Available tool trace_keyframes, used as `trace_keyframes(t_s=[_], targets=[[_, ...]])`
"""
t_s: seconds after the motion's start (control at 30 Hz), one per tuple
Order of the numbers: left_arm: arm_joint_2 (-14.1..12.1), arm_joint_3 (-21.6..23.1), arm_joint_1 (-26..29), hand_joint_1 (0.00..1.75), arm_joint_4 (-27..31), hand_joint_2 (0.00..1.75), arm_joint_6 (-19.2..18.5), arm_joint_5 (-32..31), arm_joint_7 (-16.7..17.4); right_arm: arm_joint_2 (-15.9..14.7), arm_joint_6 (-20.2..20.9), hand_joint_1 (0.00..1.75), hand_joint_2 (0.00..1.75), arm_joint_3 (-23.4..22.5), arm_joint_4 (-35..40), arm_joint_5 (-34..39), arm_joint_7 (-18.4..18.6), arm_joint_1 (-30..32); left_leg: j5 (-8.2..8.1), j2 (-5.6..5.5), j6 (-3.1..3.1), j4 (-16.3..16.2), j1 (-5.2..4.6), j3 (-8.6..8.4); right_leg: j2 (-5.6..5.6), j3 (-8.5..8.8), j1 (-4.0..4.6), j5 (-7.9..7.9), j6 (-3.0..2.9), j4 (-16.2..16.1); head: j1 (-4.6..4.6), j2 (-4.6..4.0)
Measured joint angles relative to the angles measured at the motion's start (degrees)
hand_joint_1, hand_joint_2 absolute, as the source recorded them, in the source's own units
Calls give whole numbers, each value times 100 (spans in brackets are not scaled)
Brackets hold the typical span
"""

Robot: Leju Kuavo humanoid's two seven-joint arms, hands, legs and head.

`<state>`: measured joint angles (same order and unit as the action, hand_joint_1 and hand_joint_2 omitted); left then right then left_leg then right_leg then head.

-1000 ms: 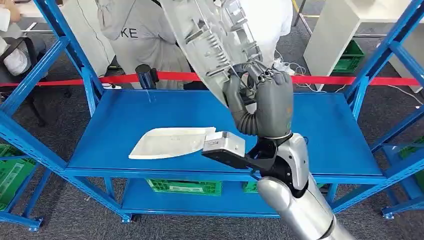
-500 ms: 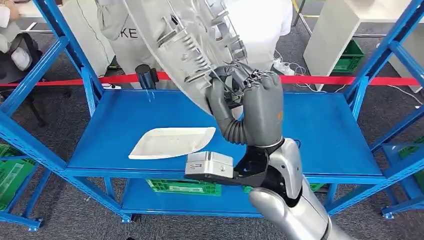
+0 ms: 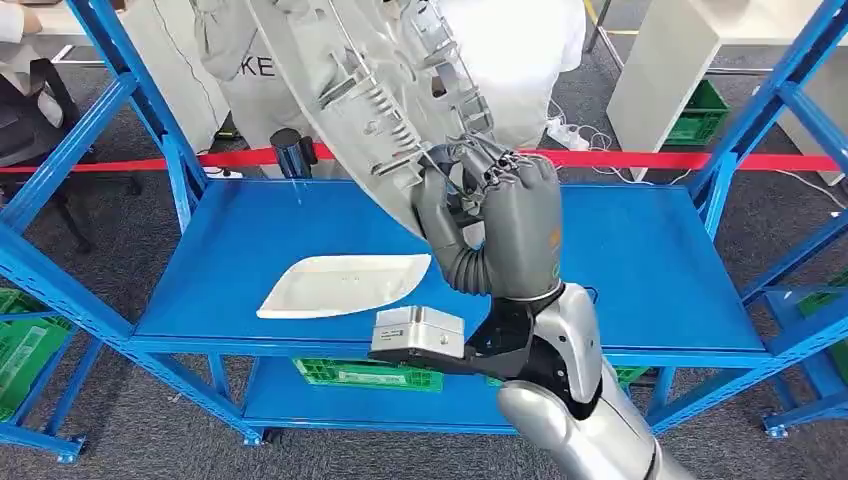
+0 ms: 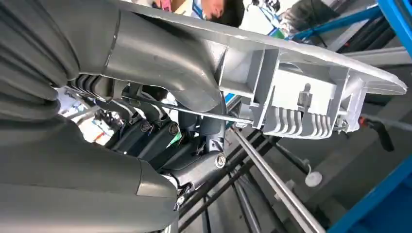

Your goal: Take the parts from the cabinet and place them on the table.

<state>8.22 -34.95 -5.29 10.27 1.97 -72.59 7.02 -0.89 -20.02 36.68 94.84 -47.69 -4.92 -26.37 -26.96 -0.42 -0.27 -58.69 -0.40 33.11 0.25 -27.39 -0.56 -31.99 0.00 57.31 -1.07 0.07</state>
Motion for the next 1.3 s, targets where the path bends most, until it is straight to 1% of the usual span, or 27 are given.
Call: trace_keyframes(t_s=[0.1,0.2,0.27,0.3,0.37,0.4,0.43,0.47,0.5,0.57,0.6,0.63,0.73,0.77,0.8,0.83,0.9,0.93,0.97,1.0,1.03,1.07,1.1,1.13,1.2,1.27,1.3], targets=[[-22,-7,0,0,0,175,-55,48,13,-13,-24,175,175,2,-114,83,-48,-53,-9,0,14,-8,-15,6,0,-1,-12,1,7,-7,2,0],[-28,-7,-4,0,0,175,-55,59,53,-29,-42,175,175,7,-210,94,-79,-112,6,1,42,-19,-32,21,1,-2,-20,31,51,-26,0,0],[-24,-7,-11,0,0,175,-55,64,55,-50,-52,175,175,11,-260,109,-85,-151,66,26,110,76,38,-8,2,-19,-15,-60,75,62,4,0],[-24,-9,-17,0,0,175,-53,79,55,-61,-61,175,175,17,-286,127,-88,-183,78,27,130,90,42,2,-2,-142,4,-207,85,281,-22,0],[-28,-15,-21,0,0,175,-44,107,55,-85,-81,175,175,28,-339,144,-94,-207,88,38,142,87,45,30,-2,-564,-12,-621,109,1118,-26,0],[-28,-18,-18,0,0,175,-44,110,55,-101,-88,175,175,42,-368,164,-96,-201,91,43,139,80,46,43,-1,-853,-16,-802,122,1676,-28,0],[-28,-20,-16,0,0,175,-44,112,55,-114,-90,175,175,50,-392,175,-92,-198,93,44,135,66,49,54,-2,-1013,-23,-805,129,1942,-31,0],[-28,-24,-16,0,0,175,-44,114,55,-125,-90,175,175,59,-422,177,-92,-196,95,43,129,50,56,62,-2,-1031,-35,-663,132,1912,-28,0],[-26,-29,-17,0,0,175,-44,127,55,-140,-90,175,175,68,-453,177,-90,-200,94,40,116,28,68,73,-3,-927,-49,-384,134,1609,-29,0],[-22,-46,-19,0,0,175,-42,129,52,-147,-96,175,175,83,-488,177,-92,-222,76,33,57,-42,97,98,-13,-478,-76,204,145,576,-31,0],[-26,-50,-21,0,0,175,-42,129,52,-149,-105,175,175,96,-507,179,-94,-232,81,26,9,-65,91,142,-16,-358,-70,121,149,319,-33,0],[-26,-50,-35,0,0,175,-40,129,54,-149,-115,175,175,111,-512,179,-96,-239,109,13,-50,-86,76,200,4,-387,-24,189,62,305,-36,0],[-26,-55,-31,0,0,175,-39,127,59,-151,-125,175,175,118,-536,162,-70,-223,208,9,-194,-57,91,230,8,-484,-7,234,-53,299,-30,0],[-31,-55,-32,0,0,175,-40,127,63,-151,-125,175,175,116,-542,155,-61,-226,184,11,-225,-77,113,267,-9,-508,-52,290,-138,253,-28,0],[-28,-55,-33,0,0,175,-40,127,70,-147,-125,175,175,118,-545,140,-55,-226,24,16,-246,-192,110,335,-18,-543,-42,324,-186,255,-15,0],[-20,-55,-39,0,-2,175,-44,125,70,-144,-136,175,175,118,-545,133,-53,-231,-239,17,-271,-491,116,447,-19,-592,-43,360,-227,255,15,0],[-17,-55,-49,0,-2,175,-44,125,72,-144,-138,175,175,120,-547,94,-37,-226,-764,18,-313,-1444,127,774,-21,-705,-22,446,-234,259,35,0],[-20,-55,-52,0,-2,175,-44,123,74,-144,-136,175,175,122,-549,77,-18,-219,-868,17,-321,-1751,126,855,-21,-757,-10,486,-233,261,37,0],[-20,-57,-54,0,-2,175,-44,107,79,-144,-125,175,175,125,-549,52,15,-208,-827,18,-312,-1785,126,806,-21,-806,-1,527,-230,262,35,0],[-22,-57,-58,0,0,175,-44,107,87,-144,-116,175,175,127,-549,28,37,-196,-680,17,-297,-1571,124,627,-20,-849,5,564,-225,263,37,0],[-22,-57,-68,0,0,175,-44,105,92,-142,-112,175,175,127,-549,9,50,-190,-485,18,-272,-1150,121,349,-19,-887,9,599,-213,265,37,0],[-22,-57,-84,0,2,175,-44,105,92,-142,-109,175,175,127,-549,-17,61,-192,-294,17,-239,-540,115,-38,-19,-925,10,637,-195,269,37,0],[-22,-57,-105,0,7,175,-44,103,92,-133,-109,175,175,127,-549,-24,63,-192,-344,14,-204,-61,105,-319,-20,-939,9,667,-171,273,35,0],[-20,-57,-118,0,7,175,-46,103,90,-127,-112,175,175,127,-549,-28,65,-196,-327,12,-196,13,64,-393,-15,-966,26,709,-128,266,26,0],[-17,-57,-123,0,4,175,-44,101,90,-109,-109,175,175,133,-547,-28,63,-193,-275,2,-146,23,41,-323,-22,-973,11,794,-62,246,48,0],[-11,-59,-121,0,0,175,-53,96,96,-109,-107,175,175,135,-549,-33,65,-191,-163,17,-44,73,73,-243,-11,-1011,45,877,13,205,41,0],[-2,-59,-138,0,2,175,-64,68,96,-112,-107,175,175,133,-547,-55,87,-189,-93,54,-6,87,95,-219,4,-1068,14,721,29,284,52,0]])
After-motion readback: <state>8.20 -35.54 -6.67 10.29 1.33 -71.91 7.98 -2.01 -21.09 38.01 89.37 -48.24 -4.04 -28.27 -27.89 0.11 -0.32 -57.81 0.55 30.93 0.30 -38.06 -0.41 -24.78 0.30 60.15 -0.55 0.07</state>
